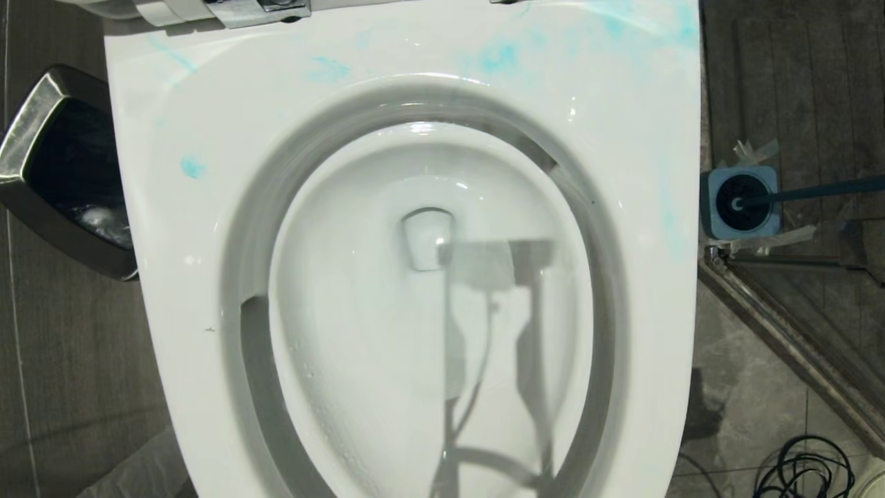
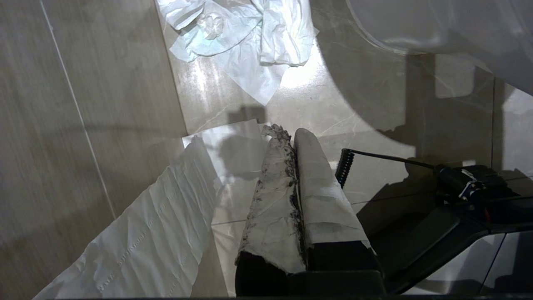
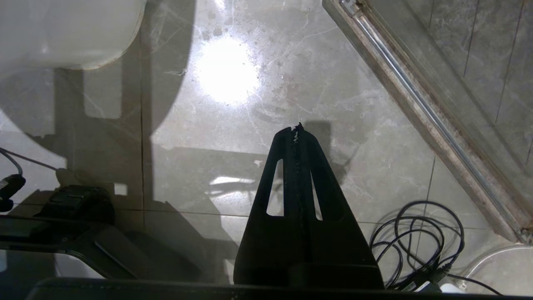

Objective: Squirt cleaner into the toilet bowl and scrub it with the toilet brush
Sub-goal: Pour in the cleaning agent

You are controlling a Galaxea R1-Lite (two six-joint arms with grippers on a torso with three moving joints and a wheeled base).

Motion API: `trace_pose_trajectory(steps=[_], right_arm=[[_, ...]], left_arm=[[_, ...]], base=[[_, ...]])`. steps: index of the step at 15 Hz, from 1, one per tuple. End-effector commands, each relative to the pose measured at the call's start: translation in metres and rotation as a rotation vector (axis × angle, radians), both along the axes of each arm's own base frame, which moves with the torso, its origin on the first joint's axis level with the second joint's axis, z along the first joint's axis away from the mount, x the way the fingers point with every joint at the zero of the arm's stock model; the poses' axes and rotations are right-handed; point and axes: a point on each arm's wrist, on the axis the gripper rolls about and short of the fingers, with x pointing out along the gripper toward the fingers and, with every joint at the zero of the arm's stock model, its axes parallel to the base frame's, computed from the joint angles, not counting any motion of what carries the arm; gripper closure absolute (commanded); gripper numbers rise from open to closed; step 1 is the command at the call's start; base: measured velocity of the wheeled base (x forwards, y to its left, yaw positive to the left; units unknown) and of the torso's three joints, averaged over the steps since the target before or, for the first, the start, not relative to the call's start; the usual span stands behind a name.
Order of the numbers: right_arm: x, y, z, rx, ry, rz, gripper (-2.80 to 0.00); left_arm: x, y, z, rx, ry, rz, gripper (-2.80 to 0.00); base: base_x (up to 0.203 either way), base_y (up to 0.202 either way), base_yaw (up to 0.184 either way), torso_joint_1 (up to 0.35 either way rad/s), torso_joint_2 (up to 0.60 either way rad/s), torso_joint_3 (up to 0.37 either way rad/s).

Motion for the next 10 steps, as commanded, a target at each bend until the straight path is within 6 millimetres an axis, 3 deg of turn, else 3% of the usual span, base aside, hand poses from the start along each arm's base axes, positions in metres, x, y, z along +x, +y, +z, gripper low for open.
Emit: trace_pose_trajectory(steps=[1, 7, 10], right_arm=[[0.0, 0.0, 0.0, -0.001, 0.001, 0.0, 0.0], [-0.001, 0.0, 0.002, 0.002, 0.024, 0.006, 0.0], [-0.008, 0.0, 0.044, 0.003, 0.104, 0.017, 0.0]], left_arm=[[0.0, 0.0, 0.0, 0.0, 0.002, 0.001, 0.0], [0.0, 0.0, 0.0, -0.002, -0.001, 0.002, 0.0], [0.0, 0.0, 0.0, -0.018, -0.001, 0.002, 0.0]], base=[[0.0, 0.0, 0.0, 0.0, 0.0, 0.0], [0.0, 0.0, 0.0, 0.0, 0.0, 0.0], [0.0, 0.0, 0.0, 0.0, 0.0, 0.0]])
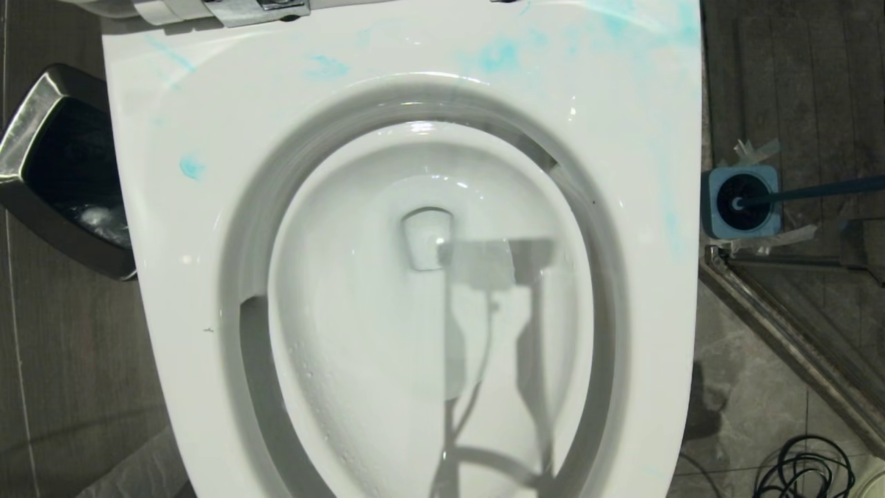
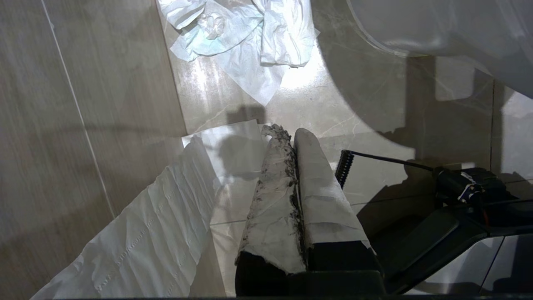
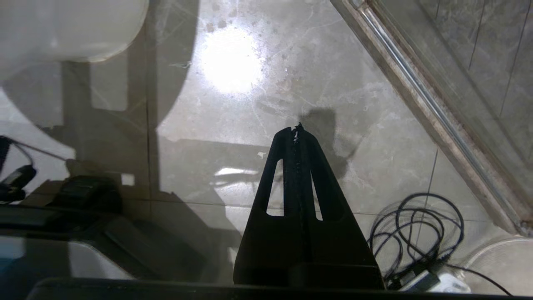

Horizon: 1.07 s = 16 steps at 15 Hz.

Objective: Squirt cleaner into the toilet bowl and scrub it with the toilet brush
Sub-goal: Pour in the cleaning agent

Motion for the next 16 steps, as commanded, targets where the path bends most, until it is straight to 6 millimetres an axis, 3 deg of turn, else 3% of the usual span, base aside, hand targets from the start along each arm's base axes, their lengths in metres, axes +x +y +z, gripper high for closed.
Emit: trace_pose_trajectory(steps=[1, 2, 4, 7, 9, 12, 14, 16], right_arm=[[0.006, 0.0, 0.044, 0.001, 0.12, 0.016, 0.0], [0.019, 0.001, 0.063, 0.003, 0.206, 0.031, 0.0], [0.066, 0.001, 0.098, 0.001, 0.411, 0.064, 0.0], [0.145, 0.005, 0.118, -0.062, 0.622, 0.092, 0.0], [0.197, 0.021, 0.114, -0.113, 0.62, 0.11, 0.0], [0.264, 0.052, 0.105, -0.115, 0.31, 0.094, 0.0], [0.279, 0.062, 0.087, -0.111, 0.214, 0.076, 0.0], [0.282, 0.068, 0.078, -0.111, 0.126, 0.075, 0.0]], left_arm=[[0.0, 0.0, 0.0, -0.014, 0.002, 0.0, 0.0], [0.0, 0.0, 0.0, -0.023, 0.0, 0.001, 0.0], [0.0, 0.0, 0.0, -0.031, 0.0, 0.002, 0.0], [0.0, 0.0, 0.0, -0.031, 0.0, 0.002, 0.0], [0.0, 0.0, 0.0, -0.031, 0.0, 0.002, 0.0], [0.0, 0.0, 0.0, -0.031, 0.002, 0.002, 0.0], [0.0, 0.0, 0.0, -0.032, 0.0, 0.002, 0.0], [0.0, 0.0, 0.0, -0.031, 0.0, 0.002, 0.0]], base=[[0.0, 0.0, 0.0, 0.0, 0.0, 0.0], [0.0, 0.0, 0.0, 0.0, 0.0, 0.0], [0.0, 0.0, 0.0, 0.0, 0.0, 0.0], [0.0, 0.0, 0.0, 0.0, 0.0, 0.0], [0.0, 0.0, 0.0, 0.0, 0.0, 0.0], [0.0, 0.0, 0.0, 0.0, 0.0, 0.0], [0.0, 0.0, 0.0, 0.0, 0.0, 0.0], [0.0, 0.0, 0.0, 0.0, 0.0, 0.0]])
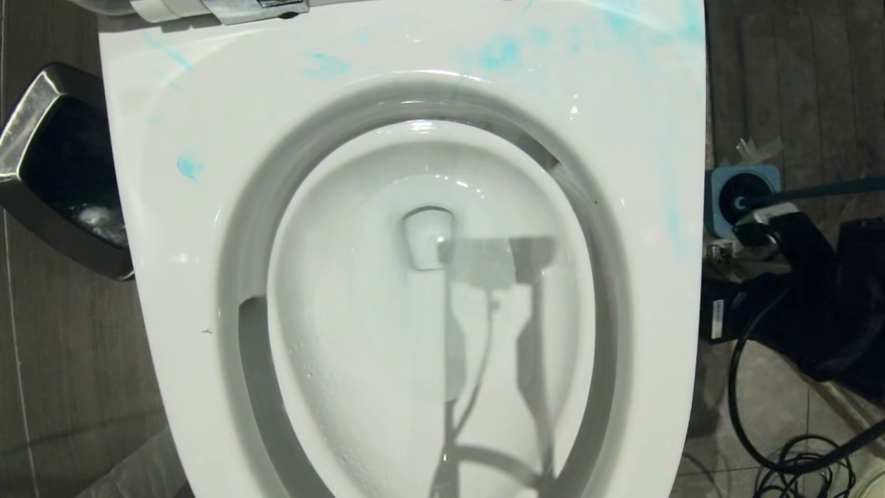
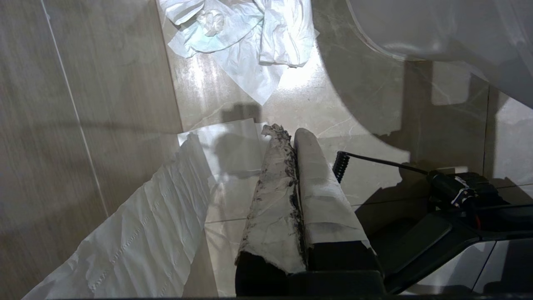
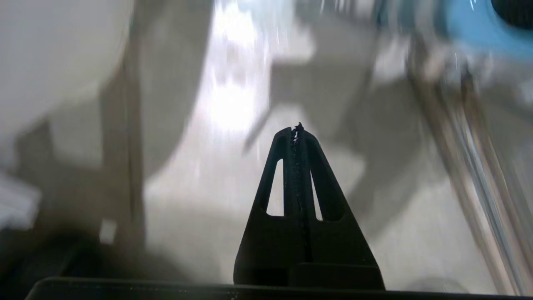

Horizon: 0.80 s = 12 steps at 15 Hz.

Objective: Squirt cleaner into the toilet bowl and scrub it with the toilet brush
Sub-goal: Pour in the cleaning agent

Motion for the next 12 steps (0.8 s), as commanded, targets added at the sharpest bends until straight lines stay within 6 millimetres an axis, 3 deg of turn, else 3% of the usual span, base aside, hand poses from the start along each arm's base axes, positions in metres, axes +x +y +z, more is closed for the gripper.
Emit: trace_pose_trajectory(steps=[1, 4, 7, 8, 12], right_arm=[[0.014, 0.01, -0.017, 0.011, -0.127, 0.02, 0.0], [0.024, 0.015, -0.034, -0.005, -0.207, 0.031, 0.0], [0.054, 0.022, -0.054, 0.016, -0.318, 0.006, 0.0], [0.064, 0.025, -0.063, 0.005, -0.33, -0.018, -2.8], [0.097, 0.036, -0.057, 0.026, -0.44, -0.046, -2.8]], left_arm=[[0.0, 0.0, 0.0, 0.001, 0.002, 0.0, 0.0], [0.0, 0.0, 0.0, 0.001, 0.002, 0.0, 0.0], [0.0, 0.0, 0.0, 0.001, 0.002, 0.0, 0.0], [0.0, 0.0, 0.0, 0.001, 0.002, 0.0, 0.0], [0.0, 0.0, 0.0, 0.001, 0.002, 0.0, 0.0]], base=[[0.0, 0.0, 0.0, 0.0, 0.0, 0.0], [0.0, 0.0, 0.0, 0.0, 0.0, 0.0], [0.0, 0.0, 0.0, 0.0, 0.0, 0.0], [0.0, 0.0, 0.0, 0.0, 0.0, 0.0], [0.0, 0.0, 0.0, 0.0, 0.0, 0.0]])
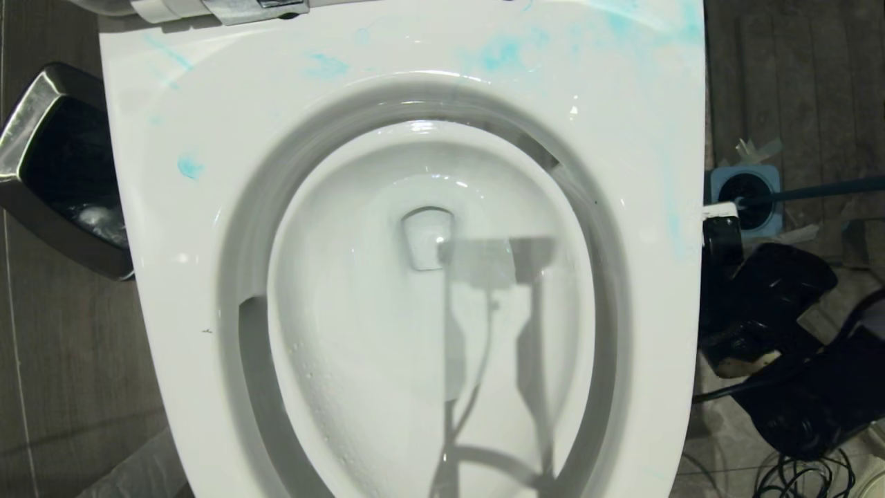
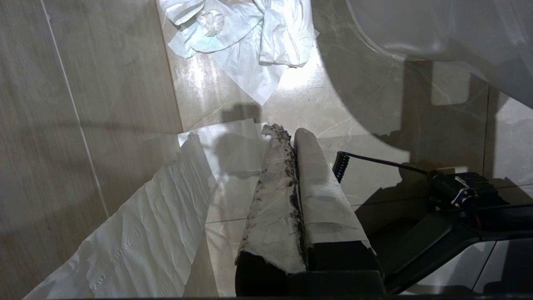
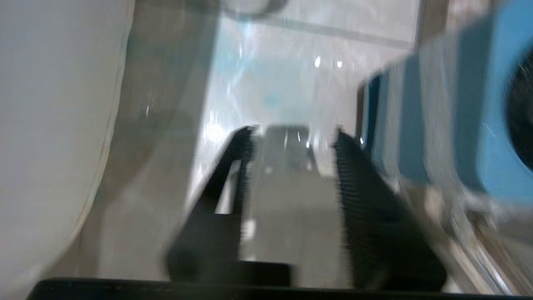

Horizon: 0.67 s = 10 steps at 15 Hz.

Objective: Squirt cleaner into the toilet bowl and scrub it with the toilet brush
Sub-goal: Pour in the cleaning agent

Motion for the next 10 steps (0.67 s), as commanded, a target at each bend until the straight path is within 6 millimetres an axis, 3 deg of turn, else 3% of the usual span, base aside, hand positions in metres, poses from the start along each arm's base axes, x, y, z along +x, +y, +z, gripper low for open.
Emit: trace_pose_trajectory(steps=[1, 5, 10], right_arm=[[0.018, 0.008, -0.016, -0.005, 0.016, 0.011, -2.8], [0.032, 0.013, -0.012, 0.022, -0.023, 0.025, -2.8], [0.067, 0.021, -0.004, 0.033, -0.128, 0.076, -2.8]], left_arm=[[0.0, 0.0, 0.0, 0.0, 0.002, 0.0, 0.0], [0.0, 0.0, 0.0, -0.001, 0.002, 0.0, 0.0], [0.0, 0.0, 0.0, 0.0, 0.002, 0.0, 0.0]], base=[[0.0, 0.0, 0.0, 0.0, 0.0, 0.0], [0.0, 0.0, 0.0, 0.0, 0.0, 0.0], [0.0, 0.0, 0.0, 0.0, 0.0, 0.0]])
